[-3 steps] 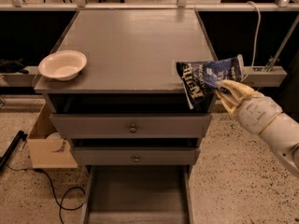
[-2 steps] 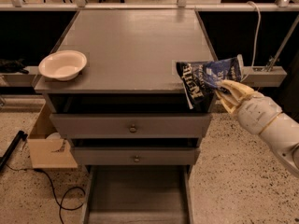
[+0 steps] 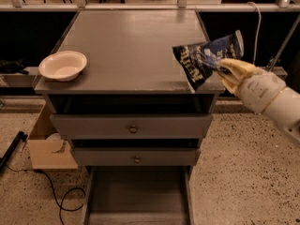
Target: Pick blue chip bag from bottom drawer and place on counter
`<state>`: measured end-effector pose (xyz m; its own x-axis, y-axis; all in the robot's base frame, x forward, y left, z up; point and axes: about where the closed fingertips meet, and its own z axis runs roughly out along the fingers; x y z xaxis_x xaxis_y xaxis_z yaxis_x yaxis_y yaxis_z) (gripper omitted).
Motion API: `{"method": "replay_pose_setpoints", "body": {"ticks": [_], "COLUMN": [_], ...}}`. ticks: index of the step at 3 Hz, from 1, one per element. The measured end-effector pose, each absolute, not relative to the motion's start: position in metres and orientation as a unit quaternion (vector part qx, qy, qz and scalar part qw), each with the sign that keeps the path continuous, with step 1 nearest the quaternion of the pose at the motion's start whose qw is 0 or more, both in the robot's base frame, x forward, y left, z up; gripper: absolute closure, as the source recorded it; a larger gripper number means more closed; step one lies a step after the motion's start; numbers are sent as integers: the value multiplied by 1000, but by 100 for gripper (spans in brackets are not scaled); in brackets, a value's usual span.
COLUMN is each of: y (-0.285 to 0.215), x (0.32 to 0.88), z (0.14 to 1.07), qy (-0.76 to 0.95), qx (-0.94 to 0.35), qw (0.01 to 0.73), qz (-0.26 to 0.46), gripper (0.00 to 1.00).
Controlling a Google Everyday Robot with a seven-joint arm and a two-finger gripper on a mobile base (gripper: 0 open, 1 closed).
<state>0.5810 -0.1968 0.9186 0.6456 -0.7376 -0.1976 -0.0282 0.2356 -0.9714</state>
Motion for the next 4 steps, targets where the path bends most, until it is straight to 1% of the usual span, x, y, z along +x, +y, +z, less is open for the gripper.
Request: {"method": "replay_pose_setpoints", "body": {"ticks": [1,2,4], "y": [-181,-181,-152], "x": [583,583,630], "z": [938,938,960], "qy": [313,313,280], "qx": [-576,-577,-605], "qw": [711,711,704], "qz": [-252,-252,-244], "gripper": [100,100,100]}}
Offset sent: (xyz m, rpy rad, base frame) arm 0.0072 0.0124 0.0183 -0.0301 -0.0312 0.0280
